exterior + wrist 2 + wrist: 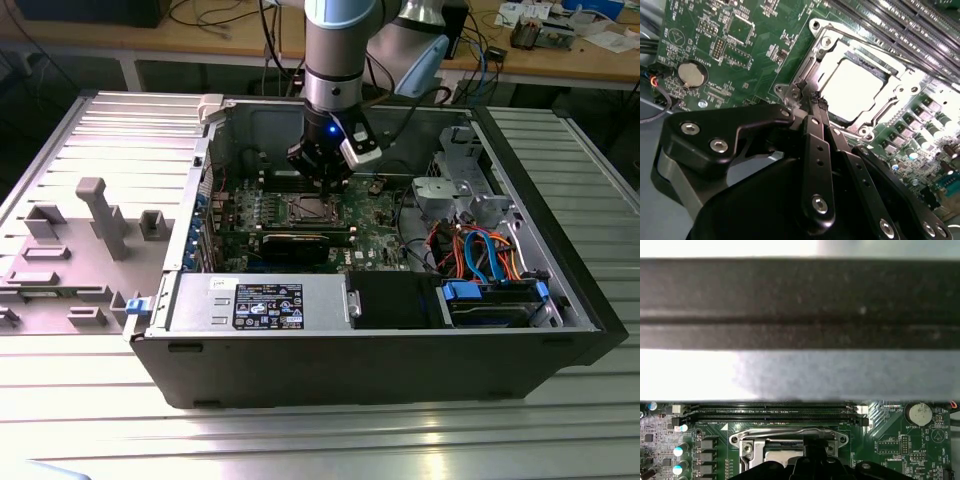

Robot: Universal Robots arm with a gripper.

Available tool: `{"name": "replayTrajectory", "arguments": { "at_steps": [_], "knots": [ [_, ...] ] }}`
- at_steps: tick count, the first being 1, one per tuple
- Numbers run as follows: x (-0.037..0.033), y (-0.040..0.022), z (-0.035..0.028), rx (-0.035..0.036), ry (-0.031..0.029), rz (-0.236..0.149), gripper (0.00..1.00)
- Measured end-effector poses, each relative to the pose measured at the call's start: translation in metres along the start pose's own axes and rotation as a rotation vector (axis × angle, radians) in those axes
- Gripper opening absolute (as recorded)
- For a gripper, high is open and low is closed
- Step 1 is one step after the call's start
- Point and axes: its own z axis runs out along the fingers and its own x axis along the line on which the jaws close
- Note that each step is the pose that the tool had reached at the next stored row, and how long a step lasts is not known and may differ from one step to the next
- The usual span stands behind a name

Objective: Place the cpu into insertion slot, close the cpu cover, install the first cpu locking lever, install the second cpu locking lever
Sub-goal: 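Install the second cpu locking lever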

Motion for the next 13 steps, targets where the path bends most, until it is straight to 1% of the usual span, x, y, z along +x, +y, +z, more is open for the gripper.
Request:
{"name": "replayTrajectory", "arguments": {
  "at_steps": [4,13],
  "knots": [
    [0.0000,-0.0049,0.0002,0.0000,-0.0001,0.000,0.11],
    [0.0000,-0.0078,0.0004,0.0002,0.0000,0.000,0.11]
  ]
}}
